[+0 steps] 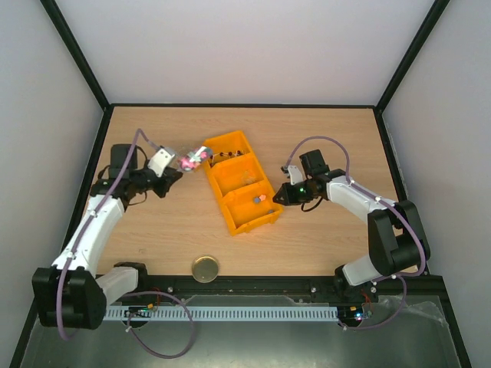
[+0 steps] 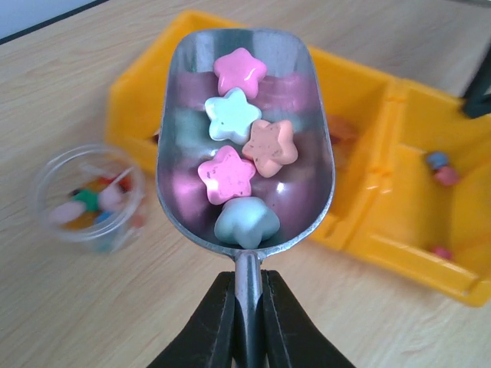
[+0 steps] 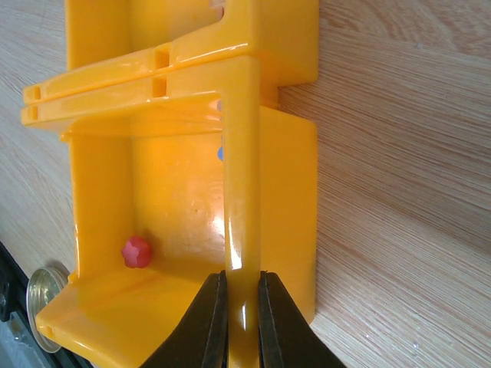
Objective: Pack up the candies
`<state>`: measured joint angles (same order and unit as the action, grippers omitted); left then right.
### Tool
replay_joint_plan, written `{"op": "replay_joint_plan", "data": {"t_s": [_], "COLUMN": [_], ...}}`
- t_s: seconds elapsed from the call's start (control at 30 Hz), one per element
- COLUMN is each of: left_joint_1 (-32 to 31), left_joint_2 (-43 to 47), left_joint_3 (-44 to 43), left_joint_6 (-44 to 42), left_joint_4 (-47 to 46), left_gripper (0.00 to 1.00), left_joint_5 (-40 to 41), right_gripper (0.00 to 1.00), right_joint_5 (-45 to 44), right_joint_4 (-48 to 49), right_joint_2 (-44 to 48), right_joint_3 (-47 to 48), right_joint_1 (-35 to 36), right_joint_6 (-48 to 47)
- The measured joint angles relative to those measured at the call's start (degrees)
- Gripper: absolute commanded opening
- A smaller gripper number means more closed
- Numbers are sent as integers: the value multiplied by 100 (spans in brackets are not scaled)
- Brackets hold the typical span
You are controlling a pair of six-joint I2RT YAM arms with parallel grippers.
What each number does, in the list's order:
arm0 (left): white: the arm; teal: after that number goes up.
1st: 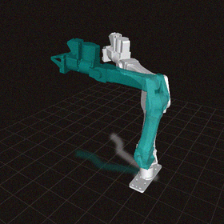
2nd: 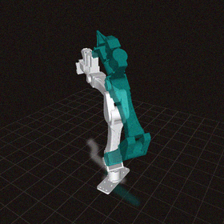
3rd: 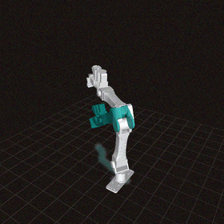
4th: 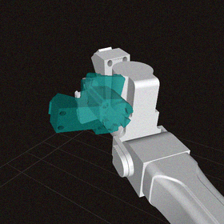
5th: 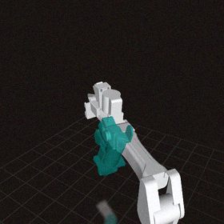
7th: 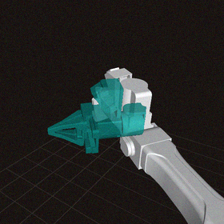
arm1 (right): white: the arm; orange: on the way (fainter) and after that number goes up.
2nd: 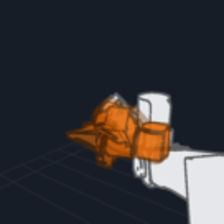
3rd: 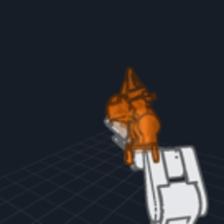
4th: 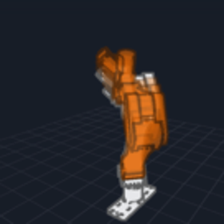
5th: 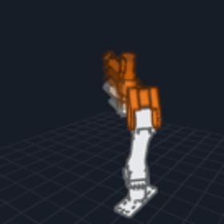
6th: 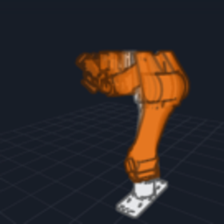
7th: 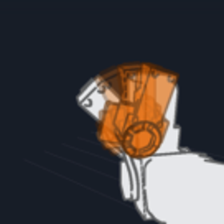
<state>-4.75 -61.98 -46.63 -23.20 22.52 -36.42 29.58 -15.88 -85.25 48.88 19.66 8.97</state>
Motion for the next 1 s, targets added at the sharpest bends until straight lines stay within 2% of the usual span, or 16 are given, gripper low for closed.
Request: {"op": "replay_joint_plan", "data": {"t_s": [0.17, 0.33, 0.53, 1.0], "left_joint_1": [905, 1412, 1445, 1429], "left_joint_2": [-428, -1012, -1539, -2465], "left_joint_3": [-420, -710, -914, -1845], "left_joint_6": [-664, -1252, -1604, -1744], "left_joint_4": [603, 1019, 1305, 1541], "left_gripper": [2, 2, 2, 2], "left_joint_5": [138, 514, 898, 1161], "right_gripper": [1, 1, 1, 1], "right_joint_5": [2, 2, 2, 4], "right_joint_4": [-4, -4, -2, 15], "right_joint_2": [0, 7, 9, 68], "right_joint_3": [0, 0, -2, -63], "right_joint_1": [-28, -42, -52, -87], "right_joint_6": [-22, -20, -15, 9]}}
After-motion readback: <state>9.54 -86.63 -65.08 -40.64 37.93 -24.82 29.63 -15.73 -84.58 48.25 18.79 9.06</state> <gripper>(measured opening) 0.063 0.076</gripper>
